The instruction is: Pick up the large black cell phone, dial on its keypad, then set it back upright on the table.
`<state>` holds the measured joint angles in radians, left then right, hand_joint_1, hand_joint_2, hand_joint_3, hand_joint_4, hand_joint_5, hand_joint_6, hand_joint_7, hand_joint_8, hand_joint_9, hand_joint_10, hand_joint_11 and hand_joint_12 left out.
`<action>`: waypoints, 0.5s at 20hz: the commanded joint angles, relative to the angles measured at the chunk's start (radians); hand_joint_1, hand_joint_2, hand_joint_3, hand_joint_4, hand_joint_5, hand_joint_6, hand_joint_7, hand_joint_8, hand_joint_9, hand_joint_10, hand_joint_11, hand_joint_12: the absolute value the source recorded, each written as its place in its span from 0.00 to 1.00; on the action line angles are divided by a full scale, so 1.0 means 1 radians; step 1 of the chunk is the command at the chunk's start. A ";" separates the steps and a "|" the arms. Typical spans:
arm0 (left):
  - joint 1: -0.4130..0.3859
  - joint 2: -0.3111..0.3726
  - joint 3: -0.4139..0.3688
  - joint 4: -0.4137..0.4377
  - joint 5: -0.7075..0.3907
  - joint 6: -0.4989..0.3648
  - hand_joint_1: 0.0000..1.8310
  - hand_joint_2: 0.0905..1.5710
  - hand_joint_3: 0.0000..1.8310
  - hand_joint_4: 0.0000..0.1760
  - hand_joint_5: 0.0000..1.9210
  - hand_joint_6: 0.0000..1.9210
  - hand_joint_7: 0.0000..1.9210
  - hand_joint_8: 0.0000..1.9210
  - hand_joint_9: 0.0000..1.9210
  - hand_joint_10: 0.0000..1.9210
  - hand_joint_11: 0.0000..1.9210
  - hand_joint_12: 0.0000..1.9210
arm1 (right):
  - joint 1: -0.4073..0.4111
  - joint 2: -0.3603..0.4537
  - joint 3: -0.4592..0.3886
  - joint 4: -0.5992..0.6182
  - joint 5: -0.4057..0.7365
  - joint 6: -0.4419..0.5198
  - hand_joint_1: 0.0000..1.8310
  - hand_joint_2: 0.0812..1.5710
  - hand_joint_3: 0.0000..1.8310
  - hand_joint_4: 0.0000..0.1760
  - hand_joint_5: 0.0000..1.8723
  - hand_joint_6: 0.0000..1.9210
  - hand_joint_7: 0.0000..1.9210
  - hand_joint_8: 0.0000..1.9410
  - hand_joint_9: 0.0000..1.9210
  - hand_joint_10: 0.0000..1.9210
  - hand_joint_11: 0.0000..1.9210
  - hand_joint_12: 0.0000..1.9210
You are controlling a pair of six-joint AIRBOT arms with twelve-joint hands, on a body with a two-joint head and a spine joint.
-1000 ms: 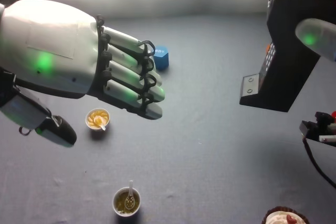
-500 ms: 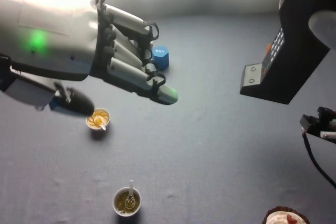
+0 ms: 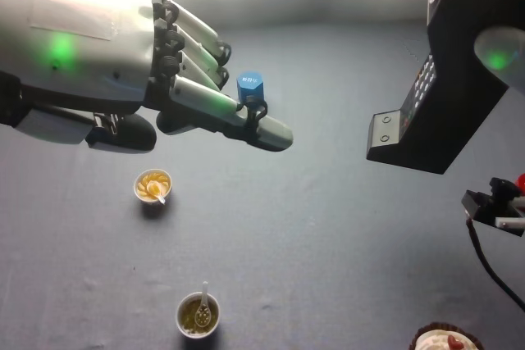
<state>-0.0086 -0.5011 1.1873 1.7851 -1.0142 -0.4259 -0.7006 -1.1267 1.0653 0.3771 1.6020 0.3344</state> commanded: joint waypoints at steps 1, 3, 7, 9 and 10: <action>-0.027 0.011 0.000 -0.090 0.002 0.002 0.72 0.78 0.00 0.64 0.07 0.00 0.37 0.77 0.34 1.00 0.33 1.00 | 0.017 0.017 -0.006 -0.026 0.135 0.017 0.81 0.72 0.00 0.00 0.48 0.53 0.45 0.56 0.43 0.66 0.35 0.90; -0.027 0.011 0.001 -0.091 -0.007 0.016 0.72 0.78 0.00 0.64 0.06 0.00 0.36 0.78 0.36 1.00 0.36 1.00 | 0.019 0.026 -0.015 -0.034 0.135 0.015 0.81 0.72 0.00 0.00 0.48 0.52 0.45 0.56 0.42 0.67 0.35 0.90; -0.024 0.011 0.001 -0.091 -0.044 0.069 0.71 0.80 0.00 0.71 0.04 0.00 0.34 0.81 0.39 1.00 0.42 1.00 | 0.048 0.029 -0.033 -0.050 0.130 0.000 0.81 0.72 0.00 0.00 0.48 0.53 0.44 0.58 0.42 0.67 0.36 0.90; -0.011 0.006 0.001 -0.090 -0.034 0.070 0.71 0.81 0.00 0.73 0.03 0.00 0.33 0.83 0.35 1.00 0.34 1.00 | 0.058 0.029 -0.038 -0.056 0.123 -0.005 0.81 0.73 0.00 0.00 0.46 0.56 0.42 0.61 0.40 0.69 0.35 0.91; -0.007 0.003 0.002 -0.090 -0.018 0.070 0.71 0.81 0.00 0.73 0.03 0.00 0.33 0.83 0.32 1.00 0.30 1.00 | 0.061 0.028 -0.041 -0.060 0.118 -0.006 0.81 0.73 0.00 0.00 0.46 0.55 0.43 0.60 0.40 0.69 0.35 0.91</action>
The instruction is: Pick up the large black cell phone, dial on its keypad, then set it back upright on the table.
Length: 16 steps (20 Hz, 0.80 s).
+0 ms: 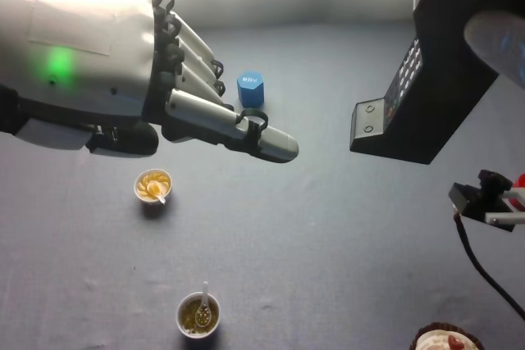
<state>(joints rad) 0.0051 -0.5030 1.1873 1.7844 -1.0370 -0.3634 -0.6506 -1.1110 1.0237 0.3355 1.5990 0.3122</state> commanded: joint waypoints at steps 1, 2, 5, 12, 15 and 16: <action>-0.021 0.001 0.002 -0.090 0.015 0.007 0.71 0.81 0.00 0.70 0.03 0.00 0.32 0.84 0.28 1.00 0.24 1.00 | 0.012 0.013 -0.005 -0.021 0.118 0.016 0.81 0.73 0.00 0.00 0.47 0.54 0.44 0.59 0.40 0.68 0.35 0.90; -0.021 -0.003 0.001 -0.090 0.019 0.008 0.71 0.81 0.00 0.67 0.03 0.00 0.32 0.84 0.27 1.00 0.24 1.00 | 0.012 0.014 -0.011 -0.022 0.118 0.013 0.81 0.73 0.00 0.00 0.47 0.54 0.44 0.60 0.39 0.69 0.34 0.91; -0.010 -0.007 0.002 -0.086 0.075 0.025 0.71 0.81 0.00 0.60 0.02 0.00 0.33 0.84 0.38 1.00 0.37 1.00 | 0.012 0.016 -0.020 -0.022 0.118 0.002 0.75 0.73 0.00 0.00 0.48 0.54 0.45 0.61 0.40 0.74 0.34 0.77; -0.009 -0.022 0.002 -0.015 0.194 0.000 0.71 0.81 0.00 0.65 0.01 0.00 0.32 0.85 0.39 1.00 0.43 1.00 | 0.034 0.018 -0.052 -0.022 0.118 -0.024 0.81 0.73 0.00 0.00 0.46 0.56 0.42 0.61 0.39 0.69 0.34 0.92; -0.009 -0.025 0.002 -0.015 0.230 -0.006 0.71 0.81 0.00 0.70 0.00 0.00 0.32 0.85 0.38 1.00 0.37 1.00 | 0.037 0.018 -0.064 -0.021 0.118 -0.029 0.81 0.73 0.00 0.00 0.47 0.54 0.44 0.58 0.42 0.68 0.35 0.91; -0.009 -0.027 0.002 -0.015 0.231 -0.010 0.71 0.81 0.00 0.69 0.00 0.00 0.33 0.85 0.43 1.00 0.45 1.00 | 0.037 0.018 -0.069 -0.018 0.118 -0.032 0.81 0.72 0.00 0.00 0.47 0.54 0.45 0.56 0.43 0.65 0.36 0.90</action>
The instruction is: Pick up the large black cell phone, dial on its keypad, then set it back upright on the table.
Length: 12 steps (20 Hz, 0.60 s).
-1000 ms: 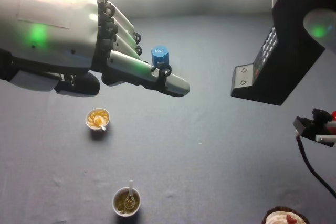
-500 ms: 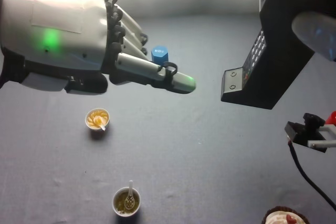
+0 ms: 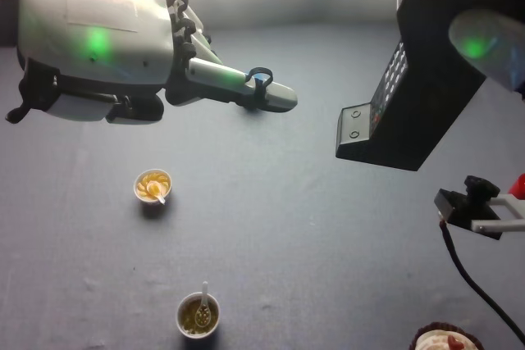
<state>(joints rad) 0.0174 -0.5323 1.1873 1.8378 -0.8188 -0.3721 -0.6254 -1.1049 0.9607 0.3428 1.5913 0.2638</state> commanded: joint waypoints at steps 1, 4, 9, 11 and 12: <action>-0.022 0.001 0.002 -0.069 0.011 -0.003 0.71 0.81 0.00 0.69 0.00 0.00 0.33 0.85 0.43 1.00 0.45 1.00 | 0.012 0.012 -0.008 -0.024 0.125 0.016 0.81 0.72 0.00 0.00 0.47 0.54 0.45 0.56 0.43 0.65 0.36 0.90; -0.024 -0.006 0.002 -0.083 0.017 -0.008 0.71 0.81 0.00 0.66 0.00 0.00 0.33 0.84 0.45 1.00 0.49 1.00 | 0.012 0.013 -0.013 -0.023 0.125 0.016 0.81 0.72 0.00 0.00 0.47 0.56 0.45 0.56 0.43 0.64 0.36 0.89; -0.030 -0.033 0.000 -0.146 0.023 -0.006 0.71 0.81 0.00 0.69 0.00 0.00 0.33 0.84 0.43 1.00 0.43 1.00 | 0.012 0.019 -0.020 -0.021 0.117 0.015 0.81 0.73 0.00 0.00 0.46 0.56 0.44 0.59 0.41 0.67 0.35 0.90; -0.029 -0.042 -0.003 -0.163 0.023 0.004 0.71 0.81 0.00 0.71 0.00 0.00 0.33 0.84 0.43 1.00 0.45 1.00 | 0.016 0.021 -0.022 -0.021 0.116 0.014 0.81 0.73 0.00 0.00 0.47 0.54 0.43 0.61 0.40 0.68 0.35 0.91; -0.029 -0.049 -0.004 -0.168 0.026 0.012 0.71 0.81 0.00 0.72 0.00 0.00 0.33 0.84 0.44 1.00 0.45 1.00 | 0.021 0.022 -0.024 -0.021 0.115 0.014 0.81 0.73 0.00 0.00 0.47 0.55 0.42 0.62 0.39 0.69 0.34 0.91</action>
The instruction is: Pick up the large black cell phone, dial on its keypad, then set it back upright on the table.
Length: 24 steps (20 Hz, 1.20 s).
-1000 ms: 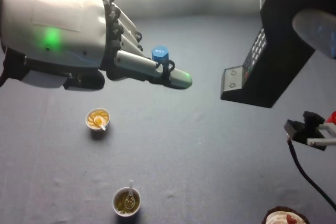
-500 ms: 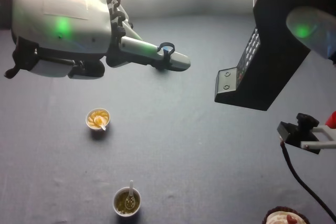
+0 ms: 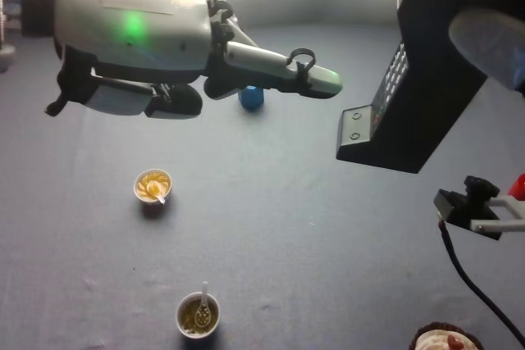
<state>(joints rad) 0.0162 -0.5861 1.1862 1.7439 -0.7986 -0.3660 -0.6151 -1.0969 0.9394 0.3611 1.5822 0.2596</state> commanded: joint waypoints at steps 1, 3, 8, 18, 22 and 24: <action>-0.028 -0.003 -0.003 -0.076 0.010 0.009 0.71 0.81 0.00 0.70 0.00 0.00 0.33 0.84 0.43 1.00 0.45 1.00 | 0.016 0.015 -0.003 -0.039 0.122 0.018 0.81 0.73 0.00 0.00 0.47 0.54 0.43 0.60 0.40 0.68 0.34 0.91; -0.028 -0.017 -0.004 -0.079 0.015 0.017 0.71 0.81 0.00 0.70 0.00 0.00 0.33 0.84 0.44 1.00 0.46 1.00 | 0.024 0.016 -0.005 -0.039 0.119 0.015 0.81 0.72 0.00 0.00 0.48 0.51 0.45 0.59 0.42 0.66 0.35 0.90; -0.029 -0.056 -0.017 -0.069 0.039 0.045 0.71 0.81 0.00 0.71 0.00 0.00 0.33 0.85 0.41 1.00 0.41 1.00 | 0.034 0.020 -0.017 -0.039 0.113 0.010 0.81 0.72 0.00 0.00 0.49 0.52 0.45 0.58 0.42 0.65 0.35 0.89; -0.028 -0.064 -0.112 -0.042 0.045 0.063 0.71 0.81 0.00 0.71 0.00 0.00 0.33 0.84 0.42 1.00 0.44 1.00 | 0.036 0.025 -0.032 -0.039 0.111 0.007 0.75 0.72 0.00 0.00 0.49 0.54 0.47 0.55 0.42 0.73 0.36 0.76; -0.017 -0.045 -0.070 -0.050 -0.001 0.012 0.71 0.81 0.00 0.65 0.00 0.00 0.33 0.84 0.44 1.00 0.46 1.00 | 0.016 0.021 -0.009 -0.039 0.111 0.007 0.74 0.72 0.00 0.00 0.50 0.54 0.47 0.58 0.40 0.71 0.33 0.77; -0.016 -0.032 -0.048 -0.056 -0.033 -0.027 0.71 0.81 0.00 0.72 0.00 0.00 0.33 0.84 0.42 1.00 0.44 1.00 | 0.007 0.016 0.014 -0.031 0.111 0.007 0.74 0.72 0.00 0.00 0.49 0.54 0.46 0.58 0.41 0.72 0.34 0.76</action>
<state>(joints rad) 0.0177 -0.6270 1.1339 1.7618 -0.8074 -0.3920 -0.6052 -1.0912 0.9539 0.3584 1.5658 0.2459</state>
